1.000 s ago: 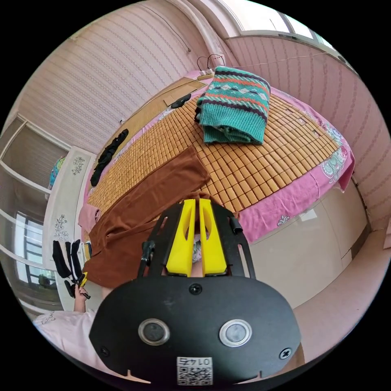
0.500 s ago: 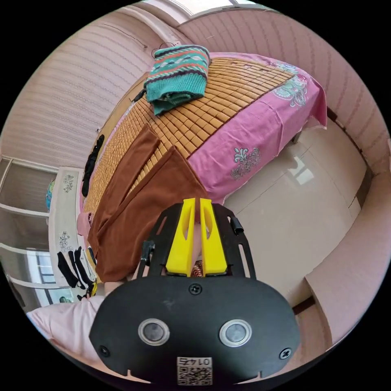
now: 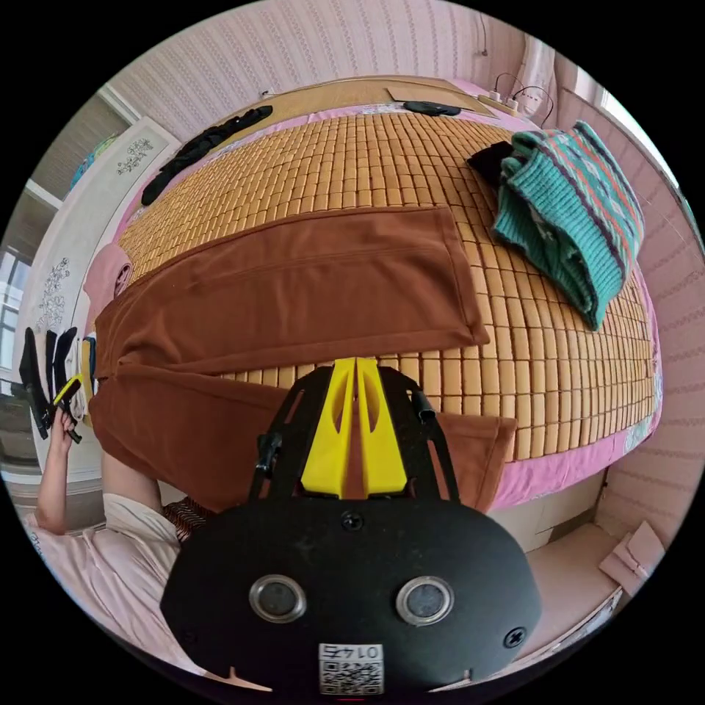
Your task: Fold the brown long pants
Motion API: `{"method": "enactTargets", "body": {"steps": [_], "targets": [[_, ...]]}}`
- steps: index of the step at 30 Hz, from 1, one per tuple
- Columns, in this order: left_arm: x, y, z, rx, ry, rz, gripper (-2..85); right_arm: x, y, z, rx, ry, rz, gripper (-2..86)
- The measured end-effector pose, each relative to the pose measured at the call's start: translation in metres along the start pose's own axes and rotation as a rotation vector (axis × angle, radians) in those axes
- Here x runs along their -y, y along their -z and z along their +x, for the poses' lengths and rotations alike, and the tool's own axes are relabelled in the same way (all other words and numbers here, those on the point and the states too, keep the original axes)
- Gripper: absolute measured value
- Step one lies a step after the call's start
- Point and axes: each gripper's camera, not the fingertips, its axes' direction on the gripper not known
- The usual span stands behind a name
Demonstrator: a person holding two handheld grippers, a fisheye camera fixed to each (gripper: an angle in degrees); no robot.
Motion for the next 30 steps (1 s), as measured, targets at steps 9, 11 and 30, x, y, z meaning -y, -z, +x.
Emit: {"method": "enactTargets", "body": {"steps": [9, 11, 30], "targets": [[0.089, -0.089, 0.032, 0.075, -0.052, -0.082, -1.0, 0.089, -0.055, -0.008, -0.046, -0.01, -0.019, -0.5], [0.094, -0.095, 0.026, 0.056, -0.02, -0.062, -1.0, 0.095, -0.061, 0.002, -0.065, -0.002, -0.012, -0.5], [-0.027, -0.03, -0.09, -0.234, 0.224, 0.113, 2.8, -0.127, 0.026, 0.196, 0.056, -0.514, 0.193, 18.3]]}}
